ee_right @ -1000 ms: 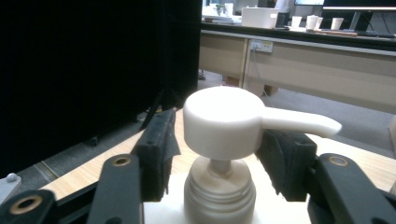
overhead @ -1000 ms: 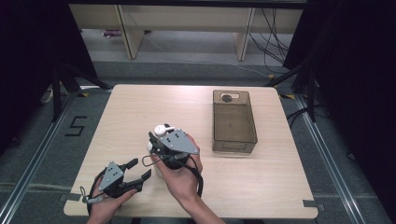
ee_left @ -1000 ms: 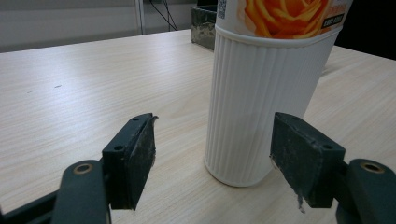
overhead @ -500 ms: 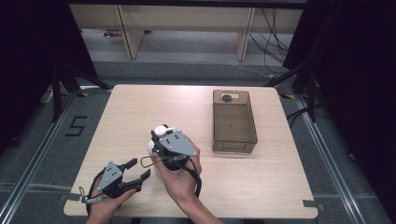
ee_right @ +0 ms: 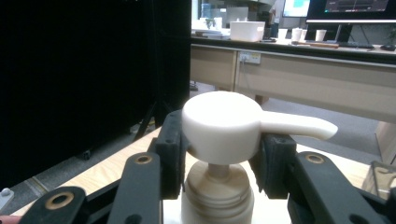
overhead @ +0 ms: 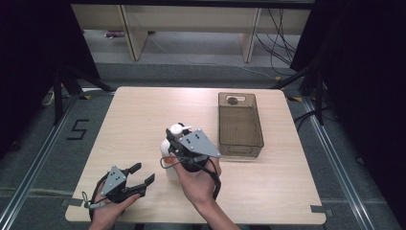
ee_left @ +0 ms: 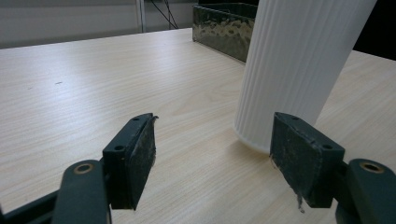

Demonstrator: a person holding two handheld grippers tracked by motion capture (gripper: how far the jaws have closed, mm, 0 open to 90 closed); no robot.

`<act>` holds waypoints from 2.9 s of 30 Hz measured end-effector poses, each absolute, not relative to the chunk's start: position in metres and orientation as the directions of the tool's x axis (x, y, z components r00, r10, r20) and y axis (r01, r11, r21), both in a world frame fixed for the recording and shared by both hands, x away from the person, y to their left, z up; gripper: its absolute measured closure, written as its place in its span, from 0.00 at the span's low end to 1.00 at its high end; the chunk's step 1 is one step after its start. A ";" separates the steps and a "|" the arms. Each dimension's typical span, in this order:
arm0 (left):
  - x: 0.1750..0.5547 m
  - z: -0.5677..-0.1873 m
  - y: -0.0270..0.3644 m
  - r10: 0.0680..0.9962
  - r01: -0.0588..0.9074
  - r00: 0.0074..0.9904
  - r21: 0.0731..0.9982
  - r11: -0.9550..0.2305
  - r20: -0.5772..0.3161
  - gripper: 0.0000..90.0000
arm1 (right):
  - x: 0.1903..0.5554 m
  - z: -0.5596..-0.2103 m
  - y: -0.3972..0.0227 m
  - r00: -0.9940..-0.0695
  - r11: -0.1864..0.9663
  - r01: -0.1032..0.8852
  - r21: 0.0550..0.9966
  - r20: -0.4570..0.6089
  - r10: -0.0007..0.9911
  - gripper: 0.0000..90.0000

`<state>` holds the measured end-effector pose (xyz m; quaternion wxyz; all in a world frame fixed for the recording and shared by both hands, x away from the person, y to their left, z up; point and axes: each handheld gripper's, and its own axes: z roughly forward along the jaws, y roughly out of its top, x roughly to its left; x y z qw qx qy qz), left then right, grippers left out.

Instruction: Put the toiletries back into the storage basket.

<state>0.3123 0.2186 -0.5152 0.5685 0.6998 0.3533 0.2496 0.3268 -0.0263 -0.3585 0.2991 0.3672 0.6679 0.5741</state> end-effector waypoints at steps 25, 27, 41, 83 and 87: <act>0.314 -0.516 0.217 0.779 0.204 0.626 0.972 -0.113 -0.040 0.34 | 0.313 -0.335 -0.103 -0.458 0.024 0.111 0.994 0.030 0.888 0.67; 0.313 -0.516 0.217 0.787 0.222 0.616 0.968 -0.115 -0.047 0.34 | 0.313 -0.334 -0.109 -0.445 0.027 0.099 0.995 0.020 0.895 0.67; 0.314 -0.516 0.217 0.779 0.203 0.626 0.973 -0.110 -0.043 0.34 | 0.312 -0.332 -0.137 -0.383 0.004 0.105 0.994 0.037 0.923 0.67; 0.312 -0.516 0.217 0.790 0.227 0.611 0.967 -0.114 -0.051 0.34 | 0.313 -0.326 -0.178 -0.274 -0.013 0.082 0.997 0.035 0.961 0.67; 0.312 -0.516 0.217 0.790 0.224 0.612 0.968 -0.116 -0.047 0.34 | 0.315 -0.324 -0.180 -0.271 -0.002 0.072 0.997 0.022 0.962 0.67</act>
